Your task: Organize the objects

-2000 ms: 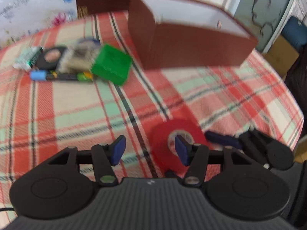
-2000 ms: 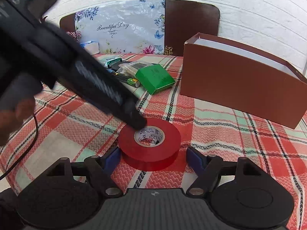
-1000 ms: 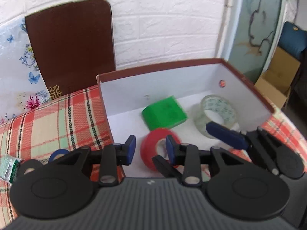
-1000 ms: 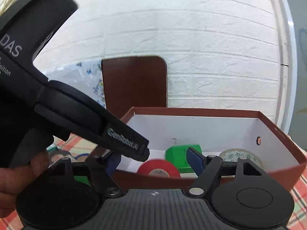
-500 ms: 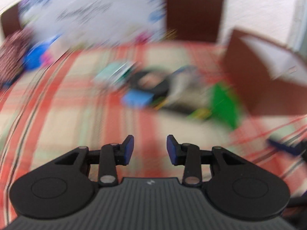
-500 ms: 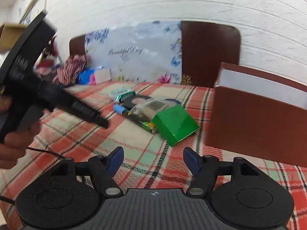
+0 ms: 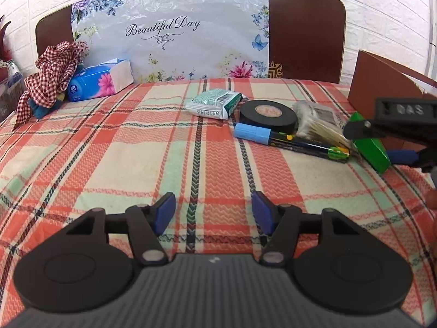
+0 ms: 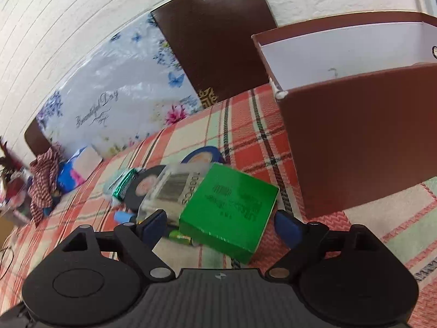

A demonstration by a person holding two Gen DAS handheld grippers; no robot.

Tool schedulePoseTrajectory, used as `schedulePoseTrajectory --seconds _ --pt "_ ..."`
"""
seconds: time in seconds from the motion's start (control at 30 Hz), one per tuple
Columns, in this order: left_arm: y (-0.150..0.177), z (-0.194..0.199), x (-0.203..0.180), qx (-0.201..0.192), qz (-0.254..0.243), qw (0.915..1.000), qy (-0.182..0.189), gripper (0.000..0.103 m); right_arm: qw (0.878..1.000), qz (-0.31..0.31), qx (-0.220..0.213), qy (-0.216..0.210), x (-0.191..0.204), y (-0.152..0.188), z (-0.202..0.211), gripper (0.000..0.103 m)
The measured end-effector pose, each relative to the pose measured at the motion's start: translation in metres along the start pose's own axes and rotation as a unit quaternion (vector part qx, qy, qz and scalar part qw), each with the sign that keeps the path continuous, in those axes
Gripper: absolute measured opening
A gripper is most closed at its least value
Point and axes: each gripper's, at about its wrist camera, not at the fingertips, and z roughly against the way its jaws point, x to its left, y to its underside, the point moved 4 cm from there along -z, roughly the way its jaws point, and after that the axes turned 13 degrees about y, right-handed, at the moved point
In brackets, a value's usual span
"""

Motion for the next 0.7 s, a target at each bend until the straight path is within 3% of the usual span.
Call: schedulePoseTrajectory --seconds 0.03,0.07,0.17,0.27,0.37,0.53,0.6,0.63,0.7 --pt "0.000 0.000 -0.001 -0.001 -0.002 1.0000 0.000 0.064 1.000 -0.005 0.000 0.004 0.001 0.000 -0.001 0.084" --pt "0.001 0.000 -0.001 -0.001 -0.002 1.0000 0.000 0.064 1.000 -0.005 0.002 0.010 0.003 0.000 -0.003 0.070" --pt "0.001 0.000 -0.001 -0.003 0.001 1.0000 0.002 0.064 1.000 0.015 0.008 0.017 0.002 0.001 0.003 0.063" --pt "0.001 0.000 -0.001 -0.002 -0.003 1.0000 -0.002 0.064 0.999 0.037 0.018 0.014 0.003 0.007 0.015 0.063" --pt "0.001 0.000 -0.003 -0.001 -0.007 1.0000 -0.006 0.064 0.995 0.100 0.017 0.011 0.000 0.025 0.037 0.063" --pt "0.000 0.000 -0.006 0.009 -0.013 0.9998 -0.013 0.065 0.971 0.236 -0.003 0.019 -0.003 0.067 0.087 0.063" --pt "-0.005 0.001 -0.011 0.026 -0.014 0.9994 -0.019 0.063 0.966 0.257 -0.015 0.023 -0.008 0.077 0.102 0.064" --pt "-0.008 0.004 -0.013 0.039 -0.004 0.9992 -0.010 0.062 0.965 0.262 -0.021 0.025 -0.011 0.079 0.106 0.064" --pt "-0.015 0.013 -0.023 0.057 0.038 0.9966 0.046 0.058 0.965 0.260 -0.025 0.025 -0.016 0.081 0.112 0.064"
